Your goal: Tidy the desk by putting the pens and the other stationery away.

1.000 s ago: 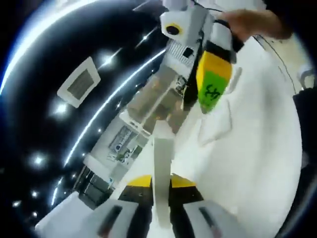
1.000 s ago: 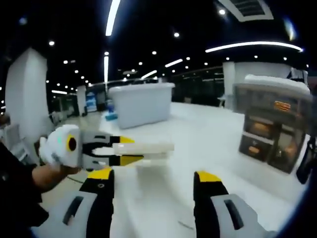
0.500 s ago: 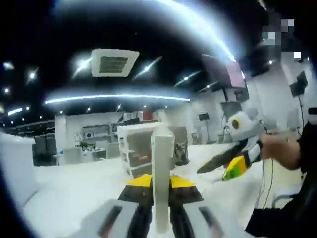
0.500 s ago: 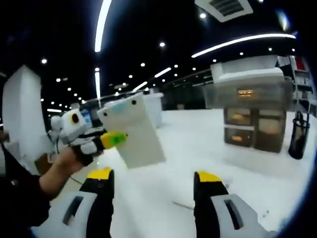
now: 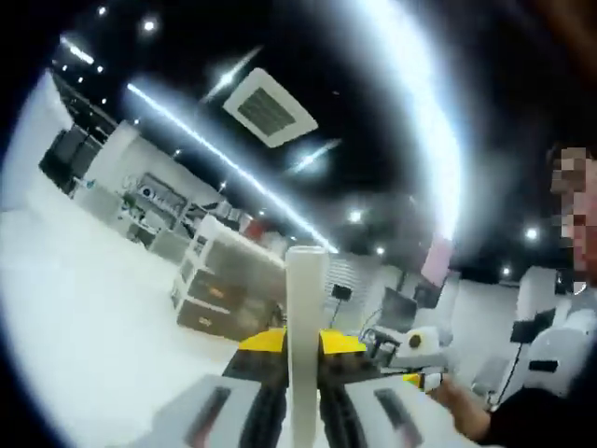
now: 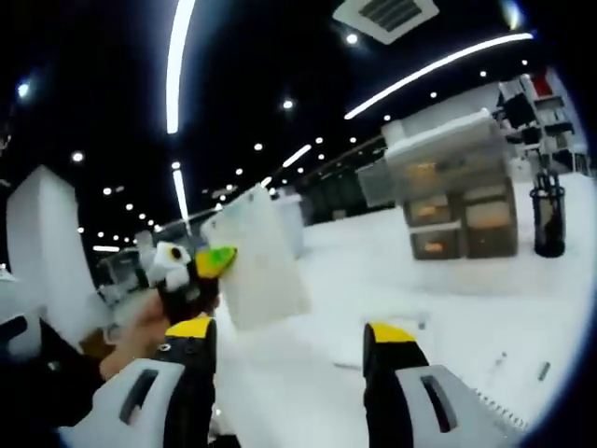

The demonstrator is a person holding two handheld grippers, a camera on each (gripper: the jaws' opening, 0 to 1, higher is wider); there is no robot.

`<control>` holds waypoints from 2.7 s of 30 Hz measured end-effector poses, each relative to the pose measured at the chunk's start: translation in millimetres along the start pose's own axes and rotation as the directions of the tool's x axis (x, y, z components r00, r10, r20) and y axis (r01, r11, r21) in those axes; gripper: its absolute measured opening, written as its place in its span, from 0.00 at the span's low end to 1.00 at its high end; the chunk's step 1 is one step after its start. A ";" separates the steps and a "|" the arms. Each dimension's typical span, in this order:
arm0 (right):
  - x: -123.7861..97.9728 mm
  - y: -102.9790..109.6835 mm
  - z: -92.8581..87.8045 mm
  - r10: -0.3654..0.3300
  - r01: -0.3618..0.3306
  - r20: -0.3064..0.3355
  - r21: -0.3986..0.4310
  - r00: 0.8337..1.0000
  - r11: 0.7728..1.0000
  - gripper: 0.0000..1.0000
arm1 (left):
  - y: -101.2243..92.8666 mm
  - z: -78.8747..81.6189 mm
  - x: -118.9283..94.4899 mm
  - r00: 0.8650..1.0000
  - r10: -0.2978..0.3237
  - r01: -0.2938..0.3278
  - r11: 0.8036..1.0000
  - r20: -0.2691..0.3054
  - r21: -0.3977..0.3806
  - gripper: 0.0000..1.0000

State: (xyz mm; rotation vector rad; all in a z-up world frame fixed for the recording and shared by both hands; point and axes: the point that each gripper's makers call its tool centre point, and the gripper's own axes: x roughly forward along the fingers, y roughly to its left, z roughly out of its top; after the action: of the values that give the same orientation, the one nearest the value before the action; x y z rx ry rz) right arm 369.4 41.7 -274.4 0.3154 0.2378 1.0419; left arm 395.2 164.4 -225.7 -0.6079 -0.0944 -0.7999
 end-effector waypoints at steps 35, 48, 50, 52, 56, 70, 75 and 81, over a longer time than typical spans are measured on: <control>11.6 35.2 -2.1 -0.186 -0.053 0.033 -0.897 0.982 -0.440 0.42 | -25.3 -56.0 24.2 0.996 -0.082 0.080 0.728 0.030 -0.681 0.11; 7.8 41.4 0.5 -0.105 -0.021 0.070 -0.732 0.992 -0.681 0.12 | -40.8 -78.8 24.9 0.992 -0.123 0.095 0.600 0.026 -0.794 0.11; 6.4 43.0 2.0 -0.097 -0.007 0.080 -0.734 0.992 -0.679 0.10 | -41.7 -80.2 23.7 0.991 -0.129 0.102 0.577 0.033 -0.810 0.11; 6.1 44.1 3.0 -0.090 -0.005 0.080 -0.723 0.993 -0.691 0.09 | -43.0 -79.8 22.7 0.991 -0.128 0.104 0.558 0.039 -0.823 0.11; 2.7 47.1 8.1 -0.076 0.015 0.088 -0.745 0.993 -0.667 0.09 | -49.8 -71.5 21.4 0.986 -0.154 0.150 0.602 0.071 -0.784 0.13; -5.7 51.5 34.9 -0.087 0.065 0.130 -0.848 0.988 -0.526 0.09 | -57.2 -20.3 -8.7 0.982 -0.141 0.174 0.932 0.122 -0.319 0.60; -9.1 30.4 60.5 -0.163 0.069 0.158 -0.889 0.974 -0.452 0.09 | -47.1 -22.3 -27.5 0.998 -0.036 0.039 0.998 0.044 -0.058 0.65; -16.9 6.3 98.8 -0.250 0.101 0.198 -0.930 0.948 -0.354 0.09 | -50.7 -33.3 -39.6 0.999 0.034 -0.032 0.987 -0.012 0.156 0.81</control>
State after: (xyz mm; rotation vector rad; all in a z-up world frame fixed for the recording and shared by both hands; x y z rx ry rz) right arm 389.7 15.8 -179.5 -1.4439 -0.6155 0.5559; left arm 327.2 144.6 -241.1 -0.4543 -0.1316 -0.7574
